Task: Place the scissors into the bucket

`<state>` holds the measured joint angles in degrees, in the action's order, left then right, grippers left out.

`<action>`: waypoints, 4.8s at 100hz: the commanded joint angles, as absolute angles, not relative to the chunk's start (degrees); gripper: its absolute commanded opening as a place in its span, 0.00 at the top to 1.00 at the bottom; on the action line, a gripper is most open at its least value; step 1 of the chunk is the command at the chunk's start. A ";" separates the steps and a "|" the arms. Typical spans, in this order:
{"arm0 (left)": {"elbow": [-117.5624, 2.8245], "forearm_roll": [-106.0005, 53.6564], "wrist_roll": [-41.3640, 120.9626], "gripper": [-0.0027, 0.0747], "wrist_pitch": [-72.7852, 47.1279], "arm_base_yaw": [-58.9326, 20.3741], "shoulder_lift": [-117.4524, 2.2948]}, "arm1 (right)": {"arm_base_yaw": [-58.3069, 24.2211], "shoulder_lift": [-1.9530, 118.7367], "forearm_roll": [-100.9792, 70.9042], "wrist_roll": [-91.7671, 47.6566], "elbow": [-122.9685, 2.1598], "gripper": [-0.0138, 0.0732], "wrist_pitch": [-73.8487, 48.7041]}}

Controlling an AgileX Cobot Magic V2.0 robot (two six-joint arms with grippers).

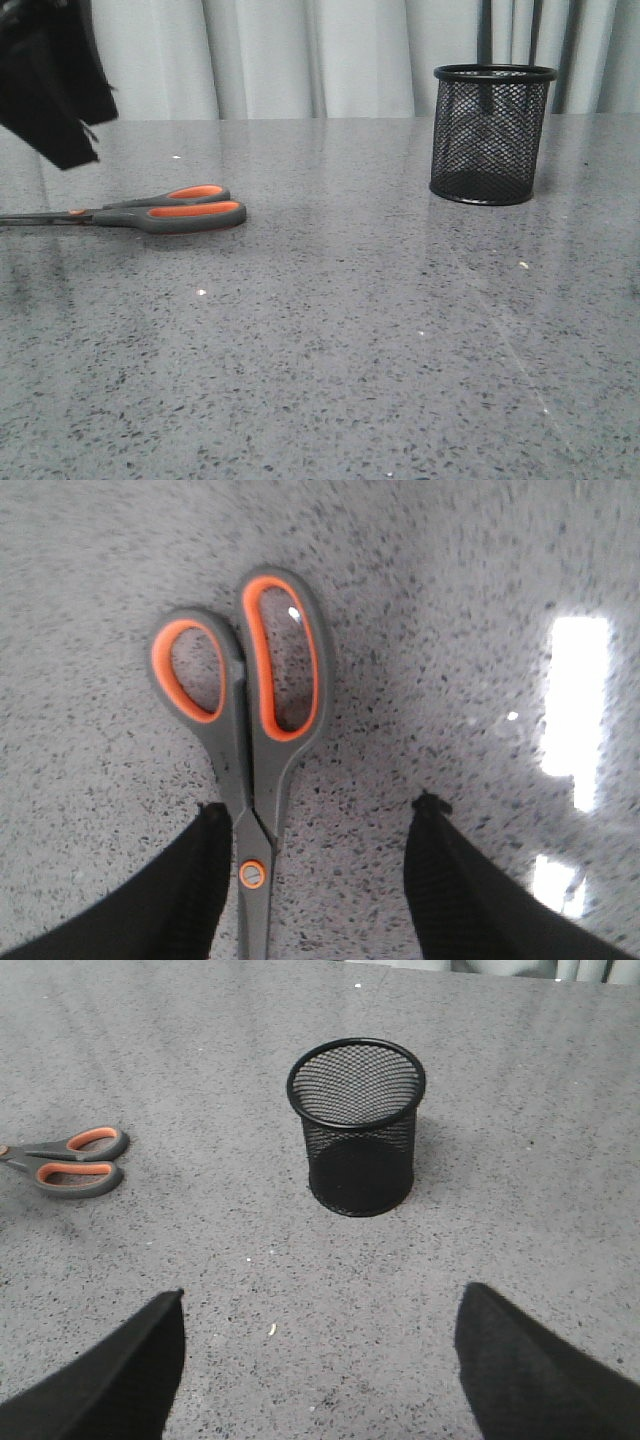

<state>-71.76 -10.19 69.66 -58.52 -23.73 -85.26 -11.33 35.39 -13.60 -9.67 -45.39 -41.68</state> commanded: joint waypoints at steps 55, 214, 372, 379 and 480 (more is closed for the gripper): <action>-77.53 -10.06 71.49 0.67 -47.02 -24.25 -91.58 | -13.66 35.98 -13.61 -10.09 -47.40 0.26 -37.60; -83.57 -9.56 71.08 0.44 -61.04 -22.02 -99.92 | -14.87 35.98 -13.73 -10.09 -47.09 0.26 -38.63; -83.66 -19.39 71.08 0.96 -66.60 -18.64 -98.81 | -14.87 35.98 -15.01 -10.09 -47.00 0.26 -40.77; -83.66 -19.39 71.08 0.96 -66.20 -18.64 -97.34 | -14.87 35.98 -15.01 -10.09 -47.00 0.26 -40.77; -83.66 -22.54 71.60 0.96 -51.79 -36.73 -72.91 | -14.87 47.85 -82.27 -61.02 -51.28 0.25 -41.85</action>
